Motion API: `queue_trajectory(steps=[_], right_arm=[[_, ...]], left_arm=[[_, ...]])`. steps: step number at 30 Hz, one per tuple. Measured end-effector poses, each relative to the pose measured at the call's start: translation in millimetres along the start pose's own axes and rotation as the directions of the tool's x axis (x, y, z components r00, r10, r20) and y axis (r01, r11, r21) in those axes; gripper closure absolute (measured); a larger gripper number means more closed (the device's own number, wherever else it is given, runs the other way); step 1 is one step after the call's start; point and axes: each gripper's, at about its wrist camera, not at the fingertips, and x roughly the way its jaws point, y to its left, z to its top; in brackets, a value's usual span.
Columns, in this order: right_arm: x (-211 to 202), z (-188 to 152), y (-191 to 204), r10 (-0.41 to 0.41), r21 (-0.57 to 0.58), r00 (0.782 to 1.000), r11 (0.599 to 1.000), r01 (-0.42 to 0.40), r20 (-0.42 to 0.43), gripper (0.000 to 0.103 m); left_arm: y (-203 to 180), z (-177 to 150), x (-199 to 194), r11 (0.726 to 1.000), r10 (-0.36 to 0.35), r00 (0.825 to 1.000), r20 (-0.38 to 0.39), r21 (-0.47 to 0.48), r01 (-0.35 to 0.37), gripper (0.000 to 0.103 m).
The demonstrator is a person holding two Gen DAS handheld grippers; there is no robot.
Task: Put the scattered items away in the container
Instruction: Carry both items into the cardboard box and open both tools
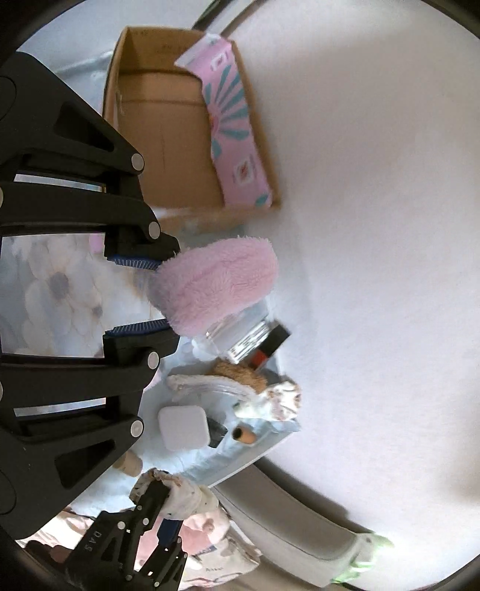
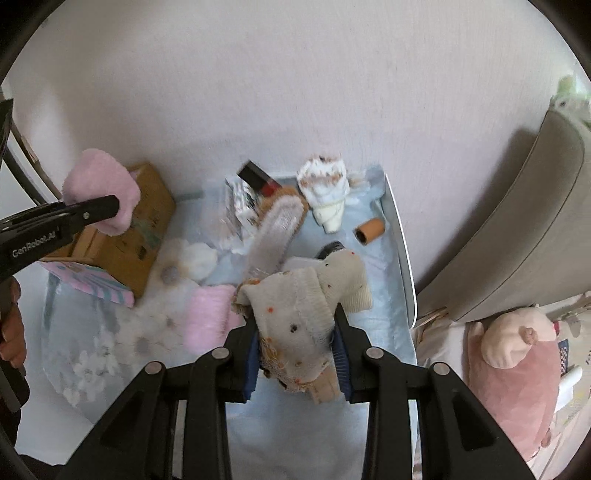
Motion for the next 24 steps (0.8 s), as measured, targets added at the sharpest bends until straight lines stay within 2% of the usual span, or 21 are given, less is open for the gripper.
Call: queue_trajectory(steps=[6,11,18,24], right_arm=[[-30.8,19.6,31.1,0.016,-0.034,0.999,0.999,-0.014,0.039,0.072],[-45.1,45.3,64.5,0.047,-0.083,0.997,0.996,-0.042,0.068,0.072],[-45.0,89.0,130.3,0.121,-0.192,0.990,0.976,-0.105,0.078,0.072],[-12.1,121.3,196.4,0.199,-0.259,0.980,0.947,-0.189,0.012,0.072]], left_arm=[[38.2,8.1,-47.9,1.000,0.002,0.999,0.054,-0.015,-0.002,0.082],[85.3,13.2,-75.1,0.998,0.034,0.996,0.079,-0.046,-0.030,0.082],[151.5,12.1,-86.9,0.992,0.095,0.993,0.071,-0.088,-0.088,0.082],[203.8,4.3,-76.1,0.979,0.167,0.985,0.038,-0.125,-0.161,0.082]])
